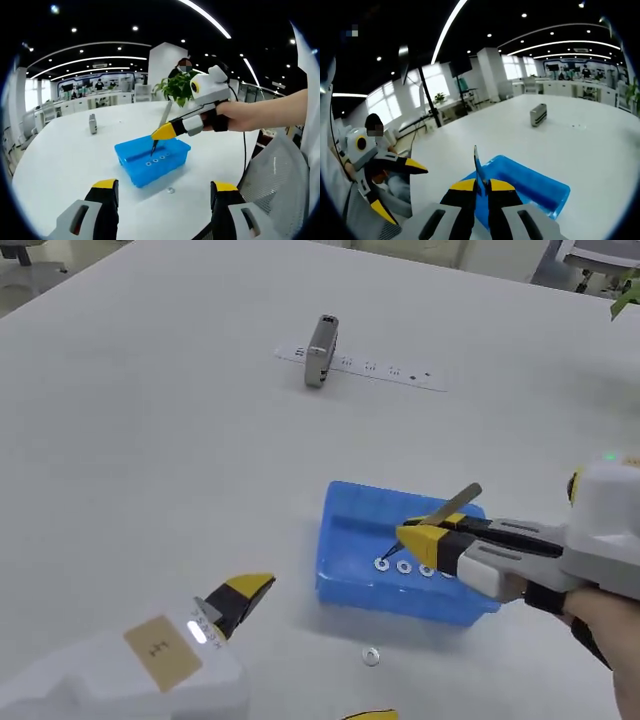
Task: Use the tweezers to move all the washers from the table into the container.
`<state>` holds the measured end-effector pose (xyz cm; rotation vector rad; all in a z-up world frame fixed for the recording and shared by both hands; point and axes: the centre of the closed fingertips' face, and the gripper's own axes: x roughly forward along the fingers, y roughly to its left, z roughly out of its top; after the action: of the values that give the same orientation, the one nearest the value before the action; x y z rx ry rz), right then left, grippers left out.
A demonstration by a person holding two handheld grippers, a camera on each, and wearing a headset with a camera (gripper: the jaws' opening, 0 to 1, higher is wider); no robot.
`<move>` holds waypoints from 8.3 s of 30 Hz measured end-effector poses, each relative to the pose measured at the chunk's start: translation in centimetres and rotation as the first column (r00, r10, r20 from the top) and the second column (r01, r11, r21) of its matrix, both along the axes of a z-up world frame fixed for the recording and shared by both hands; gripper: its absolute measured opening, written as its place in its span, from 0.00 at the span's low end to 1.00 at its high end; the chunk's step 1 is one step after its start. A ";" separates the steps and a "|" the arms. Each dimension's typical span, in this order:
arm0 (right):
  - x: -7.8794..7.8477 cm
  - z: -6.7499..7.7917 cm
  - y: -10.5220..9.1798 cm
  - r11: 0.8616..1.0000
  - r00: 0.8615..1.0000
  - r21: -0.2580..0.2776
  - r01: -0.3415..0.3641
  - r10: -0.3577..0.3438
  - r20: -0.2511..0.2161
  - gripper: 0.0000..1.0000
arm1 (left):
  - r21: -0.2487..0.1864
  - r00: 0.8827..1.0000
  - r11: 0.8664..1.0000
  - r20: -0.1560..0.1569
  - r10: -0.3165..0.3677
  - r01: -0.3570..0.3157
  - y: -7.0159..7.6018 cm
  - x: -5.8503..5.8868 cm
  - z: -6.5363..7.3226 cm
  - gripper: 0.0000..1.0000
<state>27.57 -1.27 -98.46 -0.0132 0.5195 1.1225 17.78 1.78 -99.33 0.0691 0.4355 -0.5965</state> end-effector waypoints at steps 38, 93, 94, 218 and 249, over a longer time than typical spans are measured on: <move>-7.9 -5.0 -1.1 0.983 0.985 -0.127 -0.130 0.114 -0.127 0.00 | 0.003 1.000 1.000 -0.027 0.006 -0.006 0.1 -0.1 -0.5 0.74; -10.7 -6.5 -7.6 0.989 0.962 -0.111 0.097 -0.121 -0.243 0.00 | 0.231 0.827 0.829 -0.397 -0.397 0.509 -6.3 1.7 -7.9 0.00; -10.7 -6.5 -7.6 0.990 0.963 -0.107 0.095 -0.119 -0.243 0.00 | 0.217 0.822 0.831 -0.402 -0.402 0.513 -6.4 1.6 -7.8 0.00; -10.2 -1.4 2.3 0.967 0.966 -0.022 -0.256 0.256 0.040 0.03 | -0.027 0.927 0.928 -0.056 -0.372 0.371 0.7 -4.3 4.0 0.49; 2.0 -1.3 2.3 0.999 0.995 -0.035 -0.021 0.024 0.095 0.03 | -0.030 0.986 0.995 0.139 -0.088 0.093 -2.4 -0.6 2.9 0.86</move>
<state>29.58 1.08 -99.74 -0.1020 0.4543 1.1293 17.21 -0.67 -96.39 0.0953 0.2885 -0.6847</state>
